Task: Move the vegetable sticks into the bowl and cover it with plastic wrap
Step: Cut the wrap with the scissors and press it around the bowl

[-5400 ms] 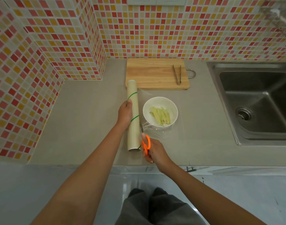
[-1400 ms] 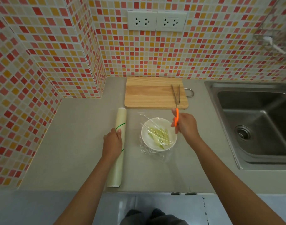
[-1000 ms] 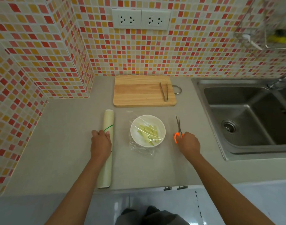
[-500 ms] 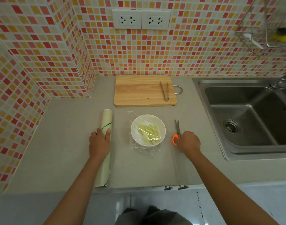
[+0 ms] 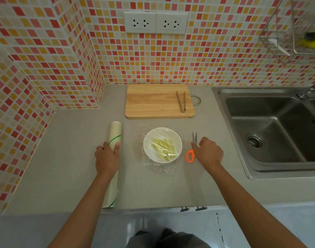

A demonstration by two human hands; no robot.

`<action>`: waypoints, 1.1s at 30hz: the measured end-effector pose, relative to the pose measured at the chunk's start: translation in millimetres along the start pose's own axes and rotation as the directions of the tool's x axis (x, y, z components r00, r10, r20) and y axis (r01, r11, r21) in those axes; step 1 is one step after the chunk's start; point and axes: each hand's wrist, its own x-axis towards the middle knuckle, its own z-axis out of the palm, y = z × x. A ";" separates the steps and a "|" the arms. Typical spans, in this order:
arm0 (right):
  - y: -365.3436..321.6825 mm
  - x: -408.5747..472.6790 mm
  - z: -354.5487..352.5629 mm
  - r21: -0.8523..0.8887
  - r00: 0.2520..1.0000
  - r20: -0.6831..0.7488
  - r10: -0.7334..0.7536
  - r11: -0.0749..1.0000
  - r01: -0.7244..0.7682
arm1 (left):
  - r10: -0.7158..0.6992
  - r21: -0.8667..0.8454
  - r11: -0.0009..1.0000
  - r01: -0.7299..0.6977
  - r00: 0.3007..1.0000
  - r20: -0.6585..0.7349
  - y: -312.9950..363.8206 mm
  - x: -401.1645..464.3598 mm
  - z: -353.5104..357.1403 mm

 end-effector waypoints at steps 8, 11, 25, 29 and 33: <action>-6.0 2.5 1.1 0.159 0.997 -0.079 0.018 0.987 -0.005 | -0.028 -0.027 0.999 0.028 1.000 -0.007 -1.3 5.2 0.3; -6.4 3.5 2.4 0.173 0.996 -0.087 0.016 0.985 -0.001 | -0.033 -0.026 0.999 0.032 0.999 -0.019 -1.7 8.0 0.6; -55.8 -4.6 13.2 0.881 0.972 0.137 -0.191 0.472 -0.031 | 0.111 -0.453 0.886 -0.096 0.994 0.008 89.2 -17.9 20.6; -65.9 -5.1 24.0 0.915 0.959 0.238 -0.153 0.368 -0.168 | -0.028 -0.528 0.840 0.124 0.982 0.185 102.4 -16.0 40.4; -65.5 -5.9 29.7 0.938 0.960 0.260 -0.106 0.265 -0.224 | -0.070 -0.661 0.738 0.137 0.989 0.127 98.2 -15.4 49.7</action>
